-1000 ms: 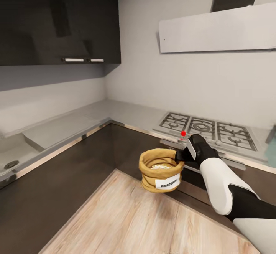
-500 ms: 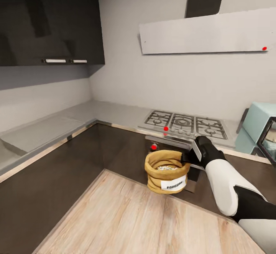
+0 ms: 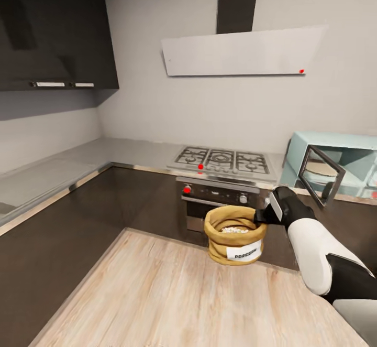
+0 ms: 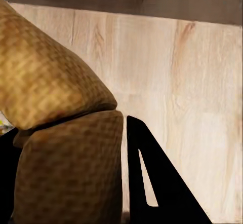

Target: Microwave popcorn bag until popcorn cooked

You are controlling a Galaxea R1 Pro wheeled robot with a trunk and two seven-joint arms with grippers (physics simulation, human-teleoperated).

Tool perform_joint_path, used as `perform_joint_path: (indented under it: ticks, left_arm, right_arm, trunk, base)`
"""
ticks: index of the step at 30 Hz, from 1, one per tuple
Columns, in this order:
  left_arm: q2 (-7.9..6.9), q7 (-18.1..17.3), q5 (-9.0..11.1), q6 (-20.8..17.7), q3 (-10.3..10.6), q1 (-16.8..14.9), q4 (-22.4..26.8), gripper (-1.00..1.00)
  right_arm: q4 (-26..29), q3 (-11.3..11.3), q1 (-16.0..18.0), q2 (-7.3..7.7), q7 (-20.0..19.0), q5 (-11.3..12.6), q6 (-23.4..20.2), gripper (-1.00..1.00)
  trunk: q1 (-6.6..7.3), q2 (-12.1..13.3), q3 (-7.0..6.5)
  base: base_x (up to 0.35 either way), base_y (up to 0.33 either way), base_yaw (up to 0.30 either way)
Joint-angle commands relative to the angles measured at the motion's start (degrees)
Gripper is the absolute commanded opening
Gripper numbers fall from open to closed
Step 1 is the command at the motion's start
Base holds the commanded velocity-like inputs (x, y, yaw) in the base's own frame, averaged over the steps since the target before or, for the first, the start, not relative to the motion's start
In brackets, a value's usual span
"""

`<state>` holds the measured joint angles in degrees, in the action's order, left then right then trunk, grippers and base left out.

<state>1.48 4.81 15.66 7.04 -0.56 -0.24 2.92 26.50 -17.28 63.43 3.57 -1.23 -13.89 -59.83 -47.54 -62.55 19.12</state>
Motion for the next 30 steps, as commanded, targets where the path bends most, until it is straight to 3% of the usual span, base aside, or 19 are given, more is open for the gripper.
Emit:
perform_joint_path:
  ticks: [1, 5, 10, 23, 30]
  left_arm:
    - [0.01, 0.1, 0.2, 0.2, 0.0, 0.0, 0.0, 1.0]
    - [0.01, 0.1, 0.3, 0.2, 0.0, 0.0, 0.0, 1.0]
    - [0.01, 0.1, 0.3, 0.3, 0.0, 0.0, 0.0, 1.0]
    - [0.01, 0.0, 0.3, -0.1, 0.3, 0.0, -0.1, 1.0]
    - [-0.08, -0.1, 0.2, 0.1, 0.5, 0.0, 0.0, 1.0]
  right_arm:
    - [0.0, -0.4, -0.5, 0.82, -0.4, 0.1, -0.2, -1.0]
    - [0.0, -0.4, -3.4, 3.79, -0.7, 0.4, -0.2, -1.0]
    - [0.0, -0.4, -3.6, 5.4, -0.7, 0.4, -0.2, -1.0]
    - [0.0, -0.4, -3.6, 5.57, -0.7, 0.4, -0.2, -1.0]
    - [0.0, -0.4, -3.6, 5.57, -0.6, 0.4, -0.2, -1.0]
  trunk:
    - [0.03, -0.1, 0.05]
    - [0.03, -0.1, -0.04]
    - [0.03, -0.1, -0.15]
    - [0.03, -0.1, -0.44]
    - [0.03, -0.1, -0.6]
  base:
    - [-0.346, 0.0, -0.29]
    - [-0.346, 0.0, -0.29]
    - [-0.346, 0.0, -0.29]
    - [-0.336, -0.026, -0.291]
    - [-0.051, -0.028, -0.295]
